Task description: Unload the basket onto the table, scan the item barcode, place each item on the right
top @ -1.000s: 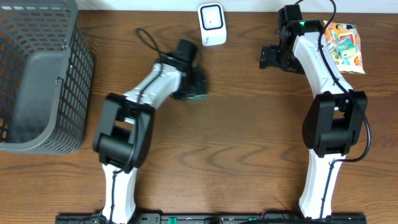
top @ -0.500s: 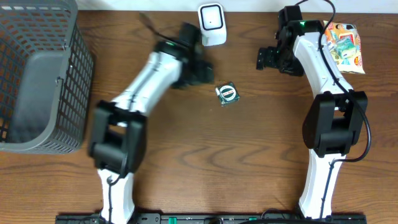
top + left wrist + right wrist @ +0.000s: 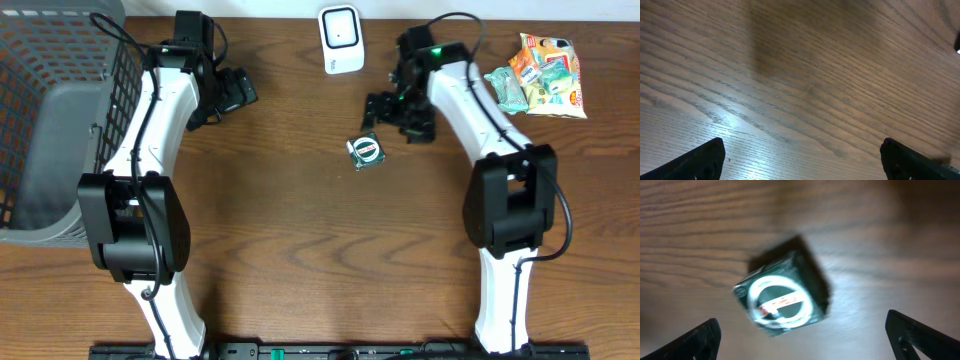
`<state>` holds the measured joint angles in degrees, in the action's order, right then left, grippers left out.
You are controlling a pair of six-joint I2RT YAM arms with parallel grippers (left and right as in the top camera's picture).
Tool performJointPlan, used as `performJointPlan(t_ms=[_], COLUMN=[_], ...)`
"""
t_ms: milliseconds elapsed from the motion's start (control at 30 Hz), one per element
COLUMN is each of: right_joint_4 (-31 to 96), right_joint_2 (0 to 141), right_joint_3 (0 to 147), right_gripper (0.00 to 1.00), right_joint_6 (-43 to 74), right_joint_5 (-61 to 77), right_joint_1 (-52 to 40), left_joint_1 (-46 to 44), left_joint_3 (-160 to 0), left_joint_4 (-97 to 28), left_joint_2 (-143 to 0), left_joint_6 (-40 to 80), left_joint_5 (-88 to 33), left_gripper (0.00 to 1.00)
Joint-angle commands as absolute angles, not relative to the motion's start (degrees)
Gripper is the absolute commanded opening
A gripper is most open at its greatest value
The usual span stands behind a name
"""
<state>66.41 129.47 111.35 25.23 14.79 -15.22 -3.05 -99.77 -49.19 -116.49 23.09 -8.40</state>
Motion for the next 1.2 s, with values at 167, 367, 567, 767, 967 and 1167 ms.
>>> performJointPlan(t_ms=[167, 367, 567, 767, 967, 1167], right_joint_4=[62.28, 57.52, 47.92, 47.11, 47.13, 47.40], right_joint_2=[127.63, 127.63, 127.63, 127.63, 127.63, 127.24], right_joint_3=[107.59, 101.71, 96.09, 95.55, 95.55, 96.36], right_gripper=[0.99, 0.98, 0.89, 0.89, 0.69, 0.63], right_joint_6=[50.43, 59.88, 62.17, 63.16, 58.24, 39.57], right_joint_5=[14.74, 13.19, 11.07, 4.08, 3.97, 4.23], right_joint_1=[-20.49, -22.68, -23.20, -23.07, -23.09, -22.68], left_joint_1=[-3.18, -3.18, -3.18, -3.18, -3.18, -3.18], left_joint_3=[-99.20, -99.20, -99.20, -99.20, -99.20, -99.20], left_joint_4=[-49.45, -49.47, -49.47, -49.45, -49.45, -49.45], left_joint_2=[-116.18, -116.18, -116.18, -116.18, -116.18, -116.18], left_joint_6=[22.57, 22.57, 22.57, 22.57, 22.57, 22.57], left_joint_5=[-7.64, -7.64, -7.64, -7.64, -7.64, -7.64], left_gripper=[0.98, 0.98, 0.98, 0.98, 0.98, 0.98])
